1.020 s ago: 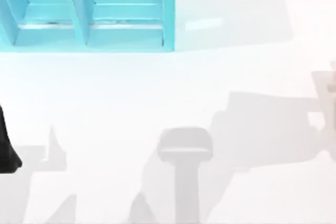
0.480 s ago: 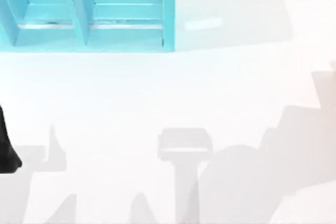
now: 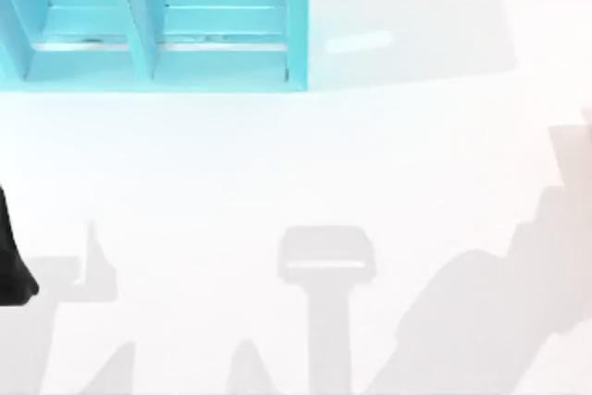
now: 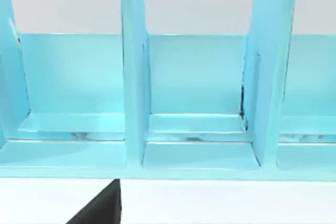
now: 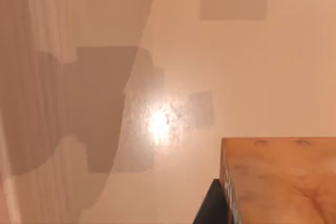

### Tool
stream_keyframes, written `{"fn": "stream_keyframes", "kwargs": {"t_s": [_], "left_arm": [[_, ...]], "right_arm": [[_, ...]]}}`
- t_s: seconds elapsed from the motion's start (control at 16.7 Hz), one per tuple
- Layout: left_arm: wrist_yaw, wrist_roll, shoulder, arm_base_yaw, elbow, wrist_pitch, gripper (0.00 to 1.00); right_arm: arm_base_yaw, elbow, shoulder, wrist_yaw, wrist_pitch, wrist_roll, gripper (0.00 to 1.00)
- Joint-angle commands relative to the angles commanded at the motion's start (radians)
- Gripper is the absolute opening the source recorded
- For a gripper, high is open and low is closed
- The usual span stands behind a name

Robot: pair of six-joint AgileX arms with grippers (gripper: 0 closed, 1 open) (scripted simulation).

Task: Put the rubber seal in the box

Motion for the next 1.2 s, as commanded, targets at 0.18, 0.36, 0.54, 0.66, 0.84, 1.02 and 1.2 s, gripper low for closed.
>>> {"fn": "stream_keyframes", "kwargs": {"t_s": [0.18,0.36,0.54,0.66,0.84,1.02,1.2], "left_arm": [[0.000,0.000,0.000,0.000,0.000,0.000,1.00],[0.000,0.000,0.000,0.000,0.000,0.000,1.00],[0.000,0.000,0.000,0.000,0.000,0.000,1.00],[0.000,0.000,0.000,0.000,0.000,0.000,1.00],[0.000,0.000,0.000,0.000,0.000,0.000,1.00],[0.000,0.000,0.000,0.000,0.000,0.000,1.00],[0.000,0.000,0.000,0.000,0.000,0.000,1.00]], "right_arm": [[0.000,-0.053,0.005,0.000,0.054,0.000,0.00],[0.000,-0.053,0.005,0.000,0.055,0.000,0.00],[0.000,-0.053,0.005,0.000,0.055,0.000,0.23],[0.000,-0.053,0.005,0.000,0.055,0.000,0.38],[0.000,-0.053,0.005,0.000,0.055,0.000,0.60],[0.000,-0.053,0.005,0.000,0.055,0.000,0.83],[0.000,-0.053,0.005,0.000,0.055,0.000,1.00]]}}
